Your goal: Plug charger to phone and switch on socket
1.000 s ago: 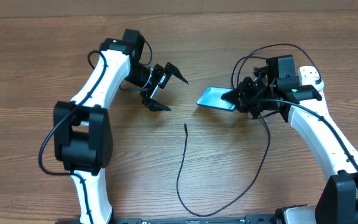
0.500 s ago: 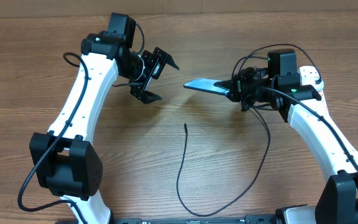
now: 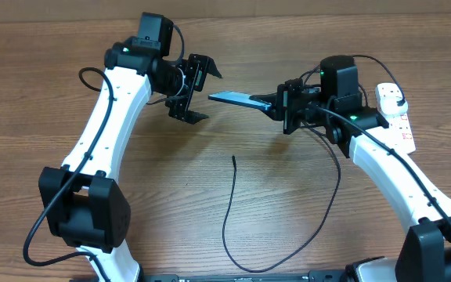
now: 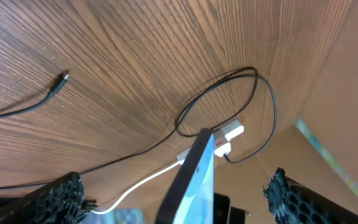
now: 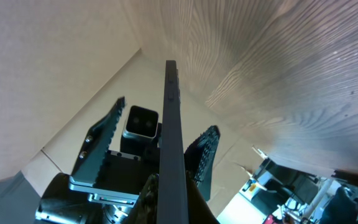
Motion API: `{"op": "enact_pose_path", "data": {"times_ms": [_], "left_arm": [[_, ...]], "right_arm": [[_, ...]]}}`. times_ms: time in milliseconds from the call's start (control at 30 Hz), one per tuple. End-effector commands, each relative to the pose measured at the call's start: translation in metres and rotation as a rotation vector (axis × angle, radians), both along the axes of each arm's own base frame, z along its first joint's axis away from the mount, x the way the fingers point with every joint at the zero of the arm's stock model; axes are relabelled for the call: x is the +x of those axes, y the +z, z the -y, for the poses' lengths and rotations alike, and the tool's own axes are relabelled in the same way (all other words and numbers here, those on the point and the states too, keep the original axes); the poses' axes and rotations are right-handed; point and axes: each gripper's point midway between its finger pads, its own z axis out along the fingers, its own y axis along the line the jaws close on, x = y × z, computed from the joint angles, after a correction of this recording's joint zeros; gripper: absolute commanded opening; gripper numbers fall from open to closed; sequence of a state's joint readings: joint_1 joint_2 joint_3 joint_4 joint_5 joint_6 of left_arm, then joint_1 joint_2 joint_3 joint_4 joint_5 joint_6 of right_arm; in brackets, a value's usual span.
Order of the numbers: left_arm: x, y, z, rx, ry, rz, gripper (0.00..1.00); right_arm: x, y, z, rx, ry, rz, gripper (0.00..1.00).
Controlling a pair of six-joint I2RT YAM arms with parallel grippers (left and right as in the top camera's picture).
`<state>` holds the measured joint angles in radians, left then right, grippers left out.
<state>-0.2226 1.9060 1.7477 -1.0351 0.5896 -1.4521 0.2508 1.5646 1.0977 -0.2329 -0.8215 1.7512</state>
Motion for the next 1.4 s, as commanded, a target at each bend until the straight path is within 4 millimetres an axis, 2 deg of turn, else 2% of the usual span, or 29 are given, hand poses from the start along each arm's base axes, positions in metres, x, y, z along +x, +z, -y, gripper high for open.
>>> {"op": "enact_pose_path", "data": {"times_ms": [0, 100, 367, 1367], "left_arm": [[0.003, 0.015, 0.009, 0.020, 0.035, 0.040, 0.98], [0.000, 0.013, 0.020, 0.046, 0.024, 0.047, 0.98], [-0.002, 0.011, 0.032, 0.063, 0.065, 0.033, 1.00], [-0.001, 0.012, 0.044, 0.068, 0.106, 0.031, 1.00]], "right_arm": [[0.004, 0.016, -0.010, 0.040, -0.012, 0.000, 0.04], [0.006, 0.019, -0.012, 0.050, -0.027, 0.004, 0.04], [0.007, 0.019, -0.012, 0.058, -0.040, -0.015, 0.04], [0.004, 0.026, -0.016, 0.121, -0.044, -0.097, 0.04]]}}
